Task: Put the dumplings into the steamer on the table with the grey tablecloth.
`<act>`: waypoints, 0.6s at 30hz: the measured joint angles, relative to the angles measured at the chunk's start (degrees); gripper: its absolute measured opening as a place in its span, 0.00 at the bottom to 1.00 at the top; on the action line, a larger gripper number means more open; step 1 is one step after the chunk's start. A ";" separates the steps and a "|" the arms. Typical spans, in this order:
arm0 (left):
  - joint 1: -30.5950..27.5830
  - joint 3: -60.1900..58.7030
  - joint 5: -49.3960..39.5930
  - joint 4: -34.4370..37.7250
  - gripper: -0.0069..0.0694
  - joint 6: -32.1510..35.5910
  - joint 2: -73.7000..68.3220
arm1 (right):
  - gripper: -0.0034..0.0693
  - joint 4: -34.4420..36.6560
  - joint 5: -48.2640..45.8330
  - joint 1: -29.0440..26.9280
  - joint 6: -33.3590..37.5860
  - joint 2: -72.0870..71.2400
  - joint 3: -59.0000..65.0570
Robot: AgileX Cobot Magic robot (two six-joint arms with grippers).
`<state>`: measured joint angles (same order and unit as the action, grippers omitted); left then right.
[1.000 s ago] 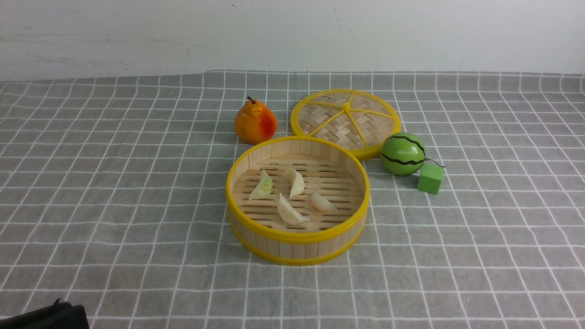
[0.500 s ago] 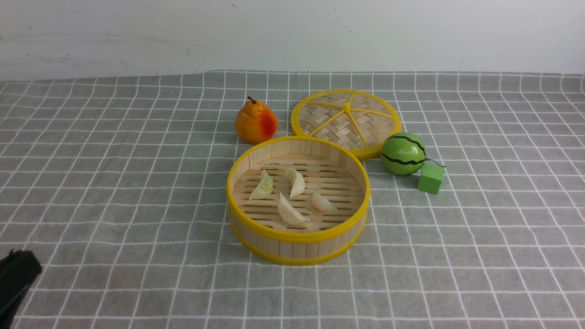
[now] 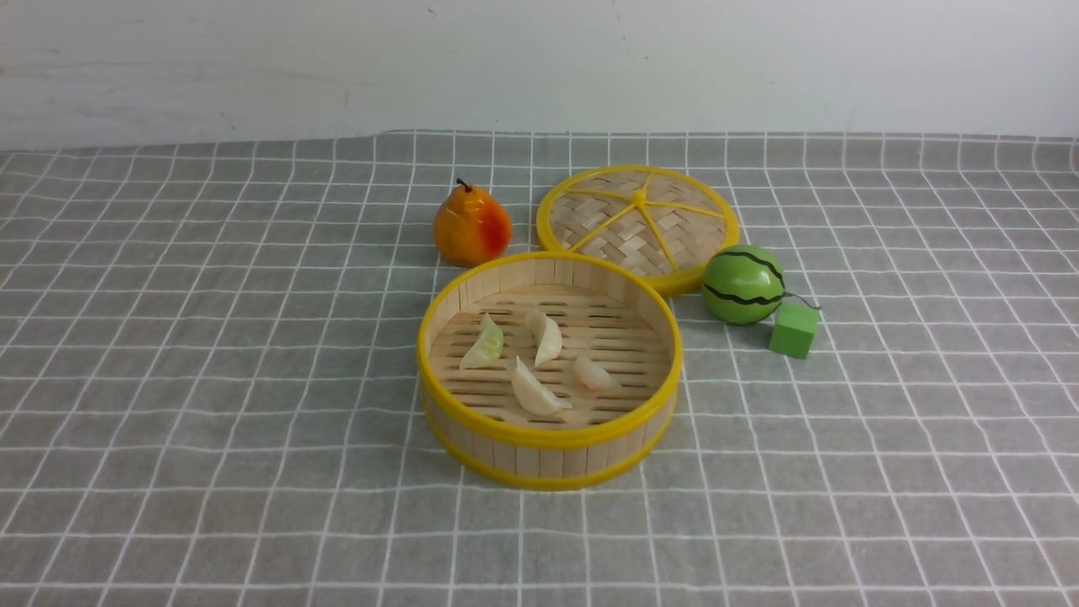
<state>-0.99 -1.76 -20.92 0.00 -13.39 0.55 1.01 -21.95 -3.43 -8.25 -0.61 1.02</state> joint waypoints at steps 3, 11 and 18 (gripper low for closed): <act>0.00 0.00 -0.70 0.00 0.07 0.98 0.00 | 0.07 0.00 -0.03 0.00 0.00 0.00 0.00; 0.00 0.00 -0.70 0.00 0.07 2.43 0.00 | 0.08 0.00 -0.03 0.00 0.00 0.00 0.00; 0.00 0.00 -0.70 0.00 0.07 2.57 0.00 | 0.10 0.00 -0.03 0.00 0.00 0.00 0.00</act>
<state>-0.99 -1.76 -21.62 0.00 -10.82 0.55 1.01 -21.98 -3.43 -8.25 -0.61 1.02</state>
